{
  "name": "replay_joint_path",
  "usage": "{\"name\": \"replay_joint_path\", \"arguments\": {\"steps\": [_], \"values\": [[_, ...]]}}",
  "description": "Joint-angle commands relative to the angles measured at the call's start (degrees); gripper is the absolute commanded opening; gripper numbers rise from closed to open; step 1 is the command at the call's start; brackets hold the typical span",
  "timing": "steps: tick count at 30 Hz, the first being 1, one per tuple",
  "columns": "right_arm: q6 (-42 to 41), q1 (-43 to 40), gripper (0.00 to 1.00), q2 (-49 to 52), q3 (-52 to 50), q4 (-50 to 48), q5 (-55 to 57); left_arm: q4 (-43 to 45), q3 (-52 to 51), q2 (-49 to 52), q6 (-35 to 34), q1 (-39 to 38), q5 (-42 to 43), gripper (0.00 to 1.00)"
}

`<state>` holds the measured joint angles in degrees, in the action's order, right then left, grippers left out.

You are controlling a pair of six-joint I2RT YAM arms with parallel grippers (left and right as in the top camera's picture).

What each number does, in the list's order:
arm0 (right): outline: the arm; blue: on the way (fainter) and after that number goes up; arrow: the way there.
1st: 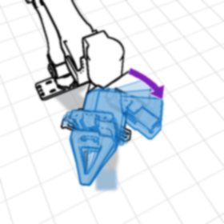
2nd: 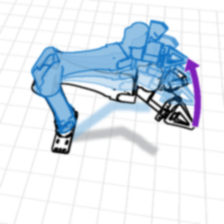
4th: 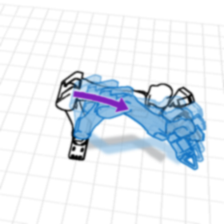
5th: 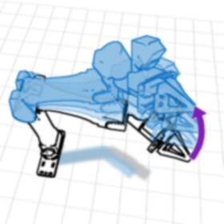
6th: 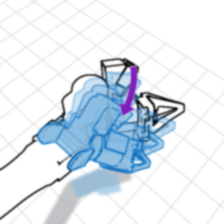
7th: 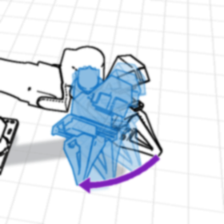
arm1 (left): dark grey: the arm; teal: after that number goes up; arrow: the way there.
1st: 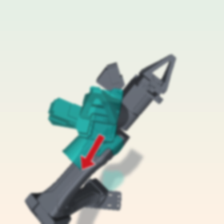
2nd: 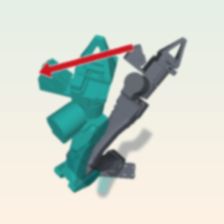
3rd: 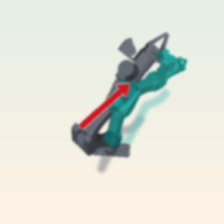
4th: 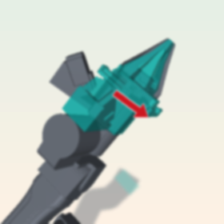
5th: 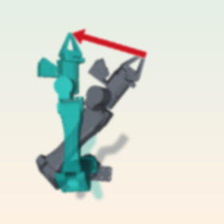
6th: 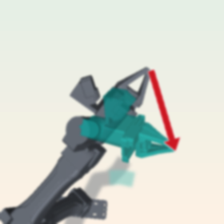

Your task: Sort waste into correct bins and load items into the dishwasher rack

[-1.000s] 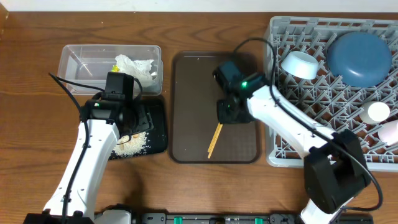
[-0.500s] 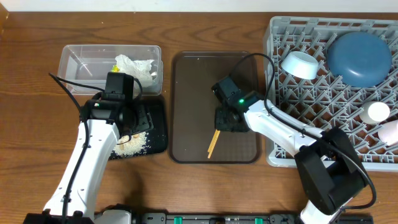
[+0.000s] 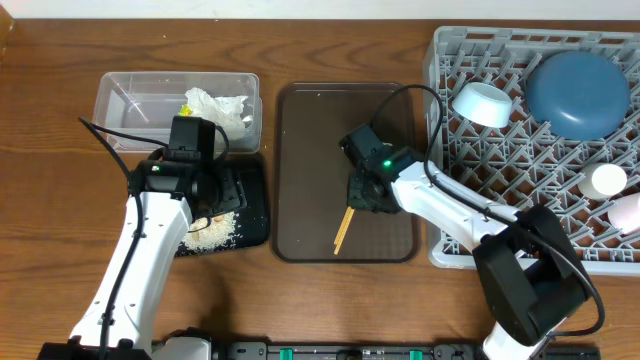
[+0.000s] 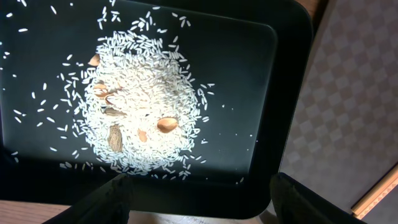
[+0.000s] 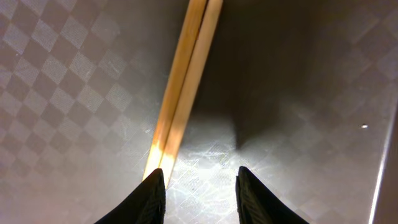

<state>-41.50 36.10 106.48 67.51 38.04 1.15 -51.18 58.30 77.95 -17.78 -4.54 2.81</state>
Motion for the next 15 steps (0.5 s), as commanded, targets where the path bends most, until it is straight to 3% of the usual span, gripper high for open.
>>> {"name": "replay_joint_path", "arguments": {"steps": [1,15], "values": [[-0.9,0.7,0.36,0.7,-0.5,-0.1,1.1,-0.2,0.4,-0.1,-0.1,0.3,-0.4,0.73],[-0.9,0.7,0.36,6.2,-0.5,-1.0,2.3,-0.2,0.4,-0.1,-0.1,0.3,-0.4,0.74]]}}
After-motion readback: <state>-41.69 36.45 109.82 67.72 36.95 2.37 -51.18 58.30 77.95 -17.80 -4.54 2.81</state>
